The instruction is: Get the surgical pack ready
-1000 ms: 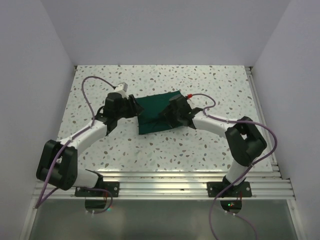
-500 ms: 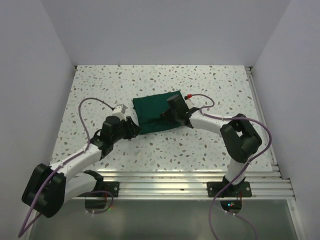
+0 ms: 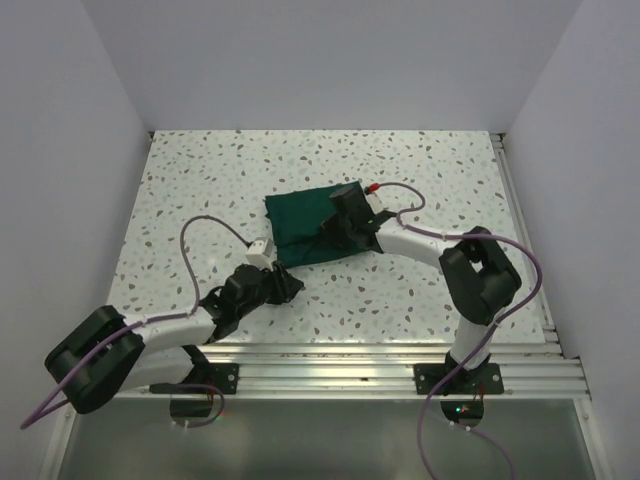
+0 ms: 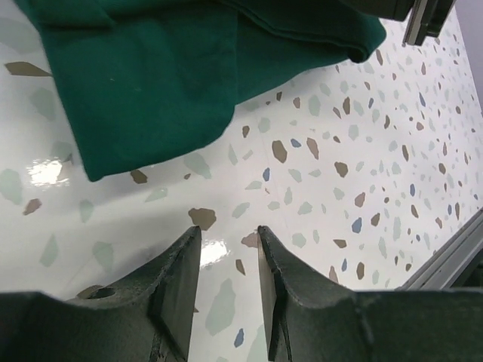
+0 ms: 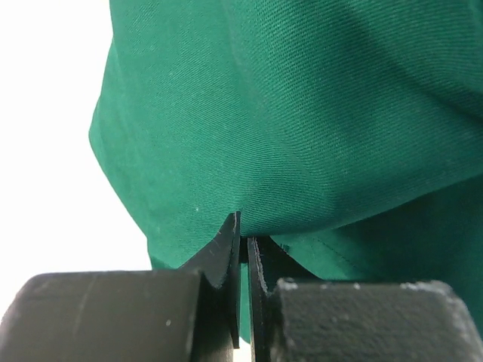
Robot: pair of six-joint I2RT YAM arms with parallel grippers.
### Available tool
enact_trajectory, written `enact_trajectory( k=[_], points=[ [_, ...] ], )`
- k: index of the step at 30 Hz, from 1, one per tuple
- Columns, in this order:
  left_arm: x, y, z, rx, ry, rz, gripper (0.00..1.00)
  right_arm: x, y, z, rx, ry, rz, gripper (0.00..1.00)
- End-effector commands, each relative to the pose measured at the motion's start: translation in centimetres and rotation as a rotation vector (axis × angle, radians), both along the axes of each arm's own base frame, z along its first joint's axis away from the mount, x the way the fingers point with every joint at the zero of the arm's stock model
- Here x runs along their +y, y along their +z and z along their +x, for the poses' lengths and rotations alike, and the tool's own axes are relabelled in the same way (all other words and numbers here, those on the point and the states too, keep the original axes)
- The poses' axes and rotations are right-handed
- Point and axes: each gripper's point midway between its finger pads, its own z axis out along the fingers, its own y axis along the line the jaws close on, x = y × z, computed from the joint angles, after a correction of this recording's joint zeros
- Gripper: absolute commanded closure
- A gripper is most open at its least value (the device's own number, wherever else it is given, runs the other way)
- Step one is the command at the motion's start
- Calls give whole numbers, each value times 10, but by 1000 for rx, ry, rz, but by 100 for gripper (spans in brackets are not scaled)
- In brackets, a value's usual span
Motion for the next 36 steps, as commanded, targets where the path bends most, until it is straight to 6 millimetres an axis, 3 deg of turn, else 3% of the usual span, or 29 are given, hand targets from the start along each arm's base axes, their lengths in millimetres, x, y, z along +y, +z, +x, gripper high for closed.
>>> enact_trajectory(
  k=[1, 11, 18, 24, 36],
  points=[
    [-18, 29, 15, -123, 48, -121, 61, 10, 28, 2, -58, 15, 17, 100],
    [-37, -5, 24, -22, 115, -221, 64, 15, 36, -10, -50, 45, 39, 100],
    [-52, 5, 57, -67, 187, -236, 64, 19, 35, -16, -44, 68, 41, 100],
    [-59, -5, 85, -87, 259, -187, 64, 20, 34, -20, -38, 80, 40, 100],
    [-50, -19, 121, -141, 419, -102, 60, 23, 38, -24, -24, 99, 24, 100]
  ],
)
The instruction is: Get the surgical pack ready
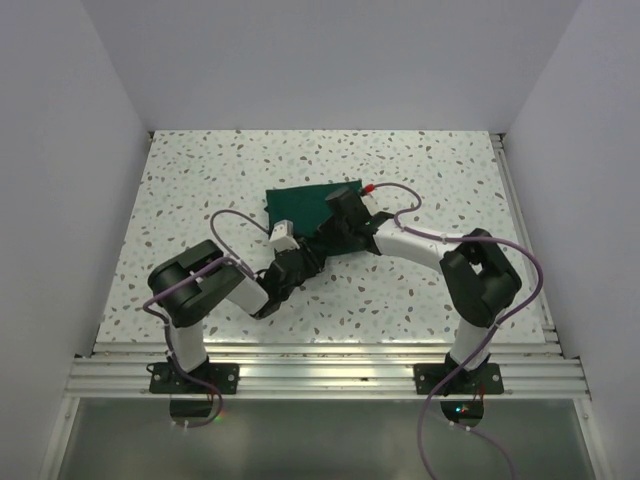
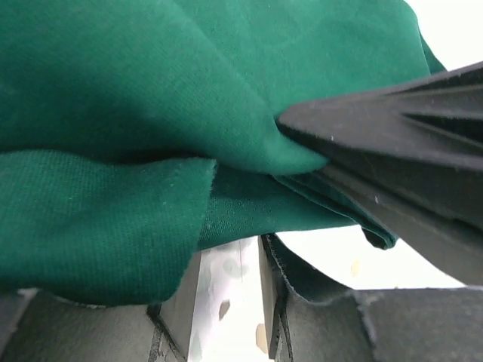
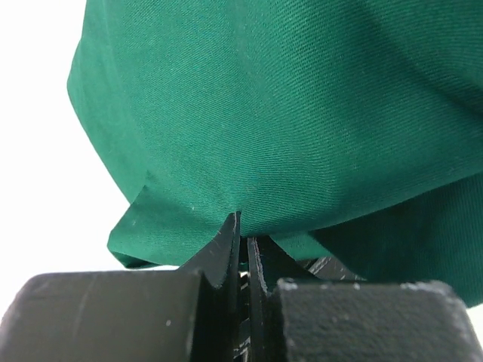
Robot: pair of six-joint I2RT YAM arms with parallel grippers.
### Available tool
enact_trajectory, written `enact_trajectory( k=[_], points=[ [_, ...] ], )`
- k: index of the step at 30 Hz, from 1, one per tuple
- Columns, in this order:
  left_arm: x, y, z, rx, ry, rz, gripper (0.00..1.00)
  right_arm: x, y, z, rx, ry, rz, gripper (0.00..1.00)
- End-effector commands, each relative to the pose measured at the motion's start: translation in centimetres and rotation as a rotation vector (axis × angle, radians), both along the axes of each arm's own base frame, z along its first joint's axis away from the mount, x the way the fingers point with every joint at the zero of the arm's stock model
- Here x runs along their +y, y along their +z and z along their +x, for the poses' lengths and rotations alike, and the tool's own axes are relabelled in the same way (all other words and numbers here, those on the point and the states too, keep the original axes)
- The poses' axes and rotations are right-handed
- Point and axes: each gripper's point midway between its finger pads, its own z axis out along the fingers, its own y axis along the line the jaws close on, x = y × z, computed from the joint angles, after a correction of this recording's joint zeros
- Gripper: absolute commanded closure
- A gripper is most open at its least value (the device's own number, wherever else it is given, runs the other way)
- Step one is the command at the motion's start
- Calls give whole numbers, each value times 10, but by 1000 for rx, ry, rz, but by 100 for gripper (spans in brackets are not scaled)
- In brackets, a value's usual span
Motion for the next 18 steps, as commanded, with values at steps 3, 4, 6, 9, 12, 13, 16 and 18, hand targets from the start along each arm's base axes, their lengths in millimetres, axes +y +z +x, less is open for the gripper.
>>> enact_trajectory(
  k=[3, 4, 6, 9, 12, 13, 16, 18],
  points=[
    [8, 11, 32, -81, 133, 21, 59, 12, 32, -12, -21, 45, 35, 100],
    [8, 11, 33, -82, 138, 24, 59, 12, 32, -12, -20, 42, 35, 100],
    [13, 10, 35, -87, 165, 31, 58, 9, 33, -14, -16, 36, 24, 100],
    [16, 13, 38, -109, 185, 37, 57, 7, 34, -20, -19, 33, 19, 100],
    [17, 16, 43, -124, 201, 59, 56, 5, 32, -25, -11, 27, 8, 100],
    [17, 16, 43, -127, 203, 62, 56, 3, 32, -26, -16, 19, 1, 100],
    [23, 18, 43, -142, 211, 84, 55, -4, 35, -25, -27, 2, -18, 100],
    [23, 26, 38, -174, 195, 66, 55, -6, 37, -21, -41, -7, -36, 100]
  ],
)
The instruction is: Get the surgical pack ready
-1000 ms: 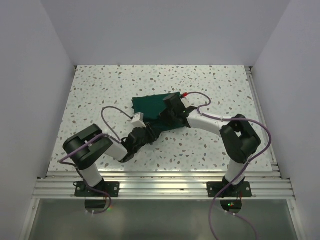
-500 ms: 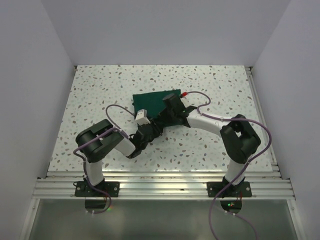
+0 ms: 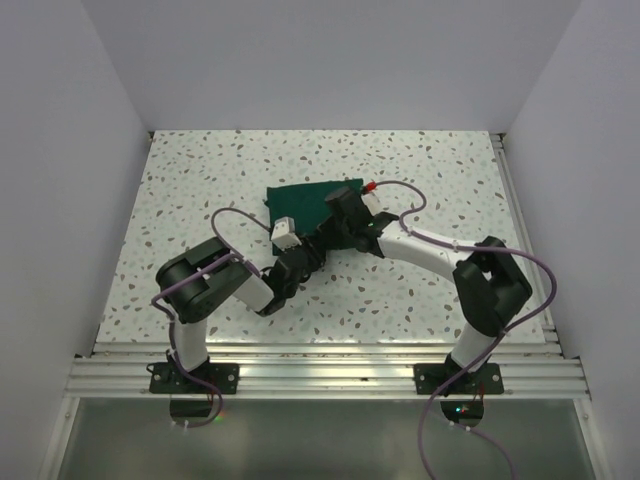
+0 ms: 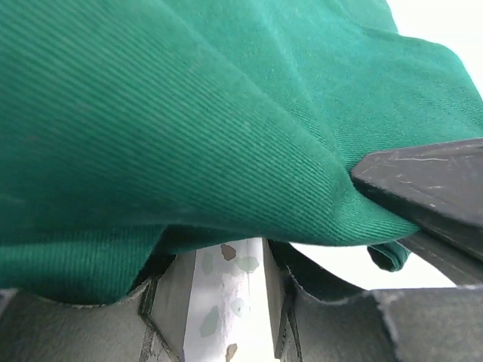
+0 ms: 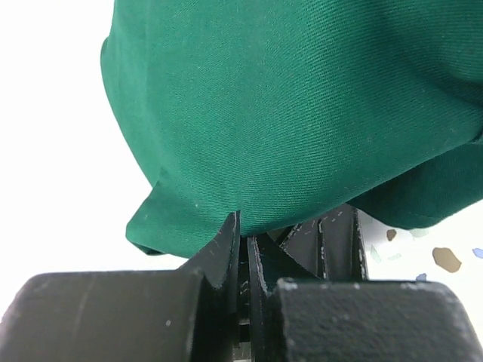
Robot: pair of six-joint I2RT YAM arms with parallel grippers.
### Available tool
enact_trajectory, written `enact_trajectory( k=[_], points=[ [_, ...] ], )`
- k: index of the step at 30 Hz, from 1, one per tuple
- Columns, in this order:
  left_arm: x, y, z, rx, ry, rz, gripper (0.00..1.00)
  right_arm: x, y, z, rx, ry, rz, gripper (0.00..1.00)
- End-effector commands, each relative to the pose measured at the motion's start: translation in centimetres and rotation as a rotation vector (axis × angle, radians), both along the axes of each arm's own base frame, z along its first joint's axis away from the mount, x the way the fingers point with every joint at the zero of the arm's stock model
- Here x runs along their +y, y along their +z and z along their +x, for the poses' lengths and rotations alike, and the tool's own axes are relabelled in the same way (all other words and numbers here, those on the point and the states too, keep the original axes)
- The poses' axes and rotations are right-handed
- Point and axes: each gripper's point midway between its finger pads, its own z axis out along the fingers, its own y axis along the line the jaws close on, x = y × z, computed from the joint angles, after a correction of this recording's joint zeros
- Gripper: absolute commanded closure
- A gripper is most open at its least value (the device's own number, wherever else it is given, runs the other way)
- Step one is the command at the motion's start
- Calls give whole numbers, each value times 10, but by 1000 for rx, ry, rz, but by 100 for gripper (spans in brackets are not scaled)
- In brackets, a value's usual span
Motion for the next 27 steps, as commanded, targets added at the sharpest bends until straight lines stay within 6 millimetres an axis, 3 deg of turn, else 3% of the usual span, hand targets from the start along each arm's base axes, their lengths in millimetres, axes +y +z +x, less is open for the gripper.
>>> enact_trajectory(
  k=[1, 7, 10, 13, 20, 27],
  points=[
    [20, 27, 15, -127, 99, 16, 55, -1, 16, -10, -5, 9, -27, 100],
    [21, 42, 6, -207, 67, -4, 53, 8, 20, -1, -5, 21, -39, 100],
    [18, 62, 1, -288, 43, -96, 51, 9, 21, 0, -8, 23, -36, 100],
    [19, 66, -4, -300, 29, -135, 51, 9, 21, 0, -7, 24, -39, 100],
    [29, 53, -21, -187, 40, -166, 53, 14, 23, 2, -3, 38, -35, 100],
    [27, 32, -40, -19, 51, -292, 60, 20, 22, 5, 5, 48, -17, 100]
  ],
)
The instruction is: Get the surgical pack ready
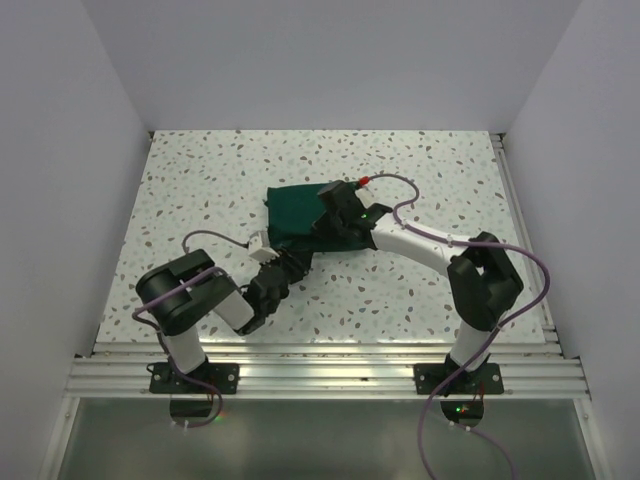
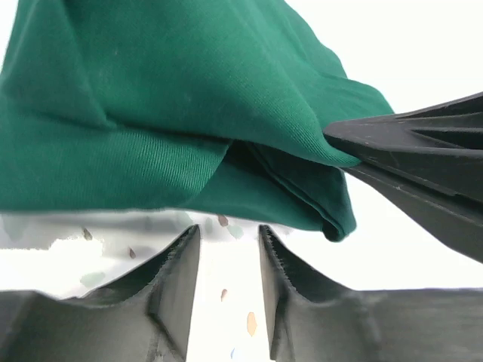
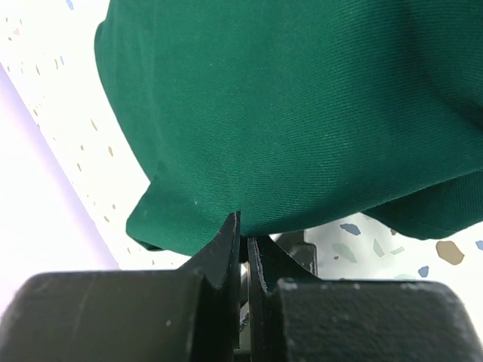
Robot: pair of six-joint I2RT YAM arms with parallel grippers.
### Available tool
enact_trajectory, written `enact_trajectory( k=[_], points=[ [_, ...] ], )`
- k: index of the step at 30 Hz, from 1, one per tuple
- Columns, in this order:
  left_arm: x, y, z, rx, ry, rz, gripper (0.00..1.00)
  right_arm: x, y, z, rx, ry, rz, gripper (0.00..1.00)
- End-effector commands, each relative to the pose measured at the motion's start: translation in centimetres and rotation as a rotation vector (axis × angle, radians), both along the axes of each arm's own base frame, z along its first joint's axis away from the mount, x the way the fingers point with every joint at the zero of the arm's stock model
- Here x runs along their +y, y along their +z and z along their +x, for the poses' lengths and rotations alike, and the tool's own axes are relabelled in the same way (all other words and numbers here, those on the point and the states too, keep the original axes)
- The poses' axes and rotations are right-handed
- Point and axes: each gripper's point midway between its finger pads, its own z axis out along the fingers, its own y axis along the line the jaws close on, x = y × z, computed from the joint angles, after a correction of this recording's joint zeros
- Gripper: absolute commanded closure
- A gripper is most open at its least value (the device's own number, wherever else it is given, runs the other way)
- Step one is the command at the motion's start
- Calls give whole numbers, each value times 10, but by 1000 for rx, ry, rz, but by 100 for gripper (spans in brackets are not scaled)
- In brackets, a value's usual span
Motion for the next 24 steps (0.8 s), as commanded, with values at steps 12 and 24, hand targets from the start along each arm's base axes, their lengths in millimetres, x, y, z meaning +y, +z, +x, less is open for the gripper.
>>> enact_trajectory(
  k=[12, 24],
  points=[
    [0, 5, -25, 227, 147, -400, 74, 13, 23, 3, -16, 28, 51, 100],
    [7, -1, -11, 162, 236, -499, 100, 15, 24, 1, -3, 39, 63, 100]
  ],
)
